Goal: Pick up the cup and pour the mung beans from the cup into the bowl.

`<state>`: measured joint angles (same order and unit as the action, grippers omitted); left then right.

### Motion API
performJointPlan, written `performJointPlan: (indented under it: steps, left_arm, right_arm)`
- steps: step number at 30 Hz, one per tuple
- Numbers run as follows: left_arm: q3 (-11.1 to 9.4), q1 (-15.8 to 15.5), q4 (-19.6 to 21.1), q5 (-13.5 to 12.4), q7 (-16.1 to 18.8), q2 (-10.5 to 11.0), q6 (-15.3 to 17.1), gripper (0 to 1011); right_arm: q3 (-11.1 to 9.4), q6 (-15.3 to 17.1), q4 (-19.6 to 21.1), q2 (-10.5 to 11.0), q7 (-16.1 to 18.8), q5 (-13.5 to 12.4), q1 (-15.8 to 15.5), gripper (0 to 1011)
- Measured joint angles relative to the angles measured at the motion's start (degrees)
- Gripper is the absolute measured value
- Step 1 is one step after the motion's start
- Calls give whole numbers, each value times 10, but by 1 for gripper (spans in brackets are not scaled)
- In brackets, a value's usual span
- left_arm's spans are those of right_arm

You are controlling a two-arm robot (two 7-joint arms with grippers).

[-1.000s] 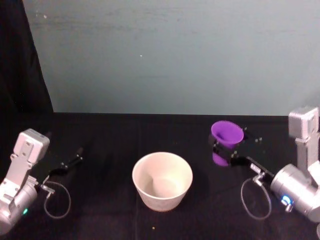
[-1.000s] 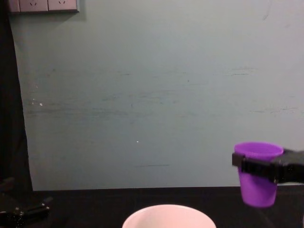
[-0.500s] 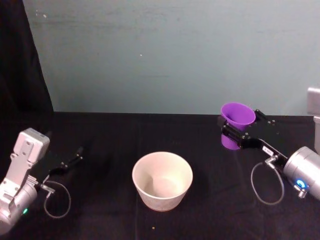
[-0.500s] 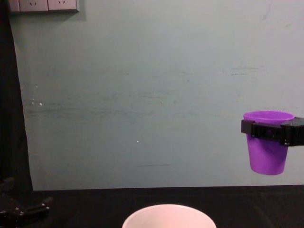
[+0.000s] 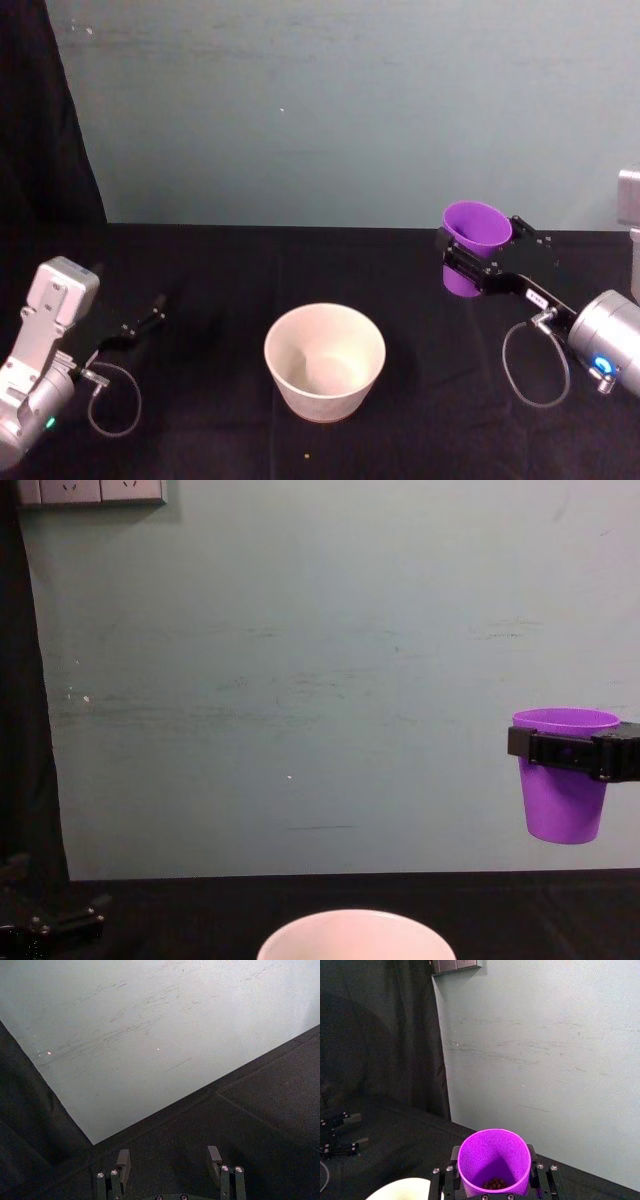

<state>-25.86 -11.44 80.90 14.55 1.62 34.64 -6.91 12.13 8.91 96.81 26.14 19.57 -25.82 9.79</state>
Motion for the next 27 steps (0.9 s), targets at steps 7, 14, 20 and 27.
performJointPlan:
  steps: [7, 14, 20, 27]
  left_arm:
    - [0, 0, 0, 0, 0, 0, 0, 1003]
    - [0, 0, 0, 0, 0, 0, 0, 1003]
    - [0, 0, 0, 0, 0, 0, 0, 1004]
    - [0, 0, 0, 0, 0, 0, 0, 1003]
  right_arm:
    - [0, 0, 0, 0, 0, 1, 0, 747]
    - [0, -1, -1, -1, 0, 1, 0, 747]
    - [0, -1, -1, -1, 0, 2, 0, 747]
    - [0, -1, -1, -1, 0, 2, 0, 747]
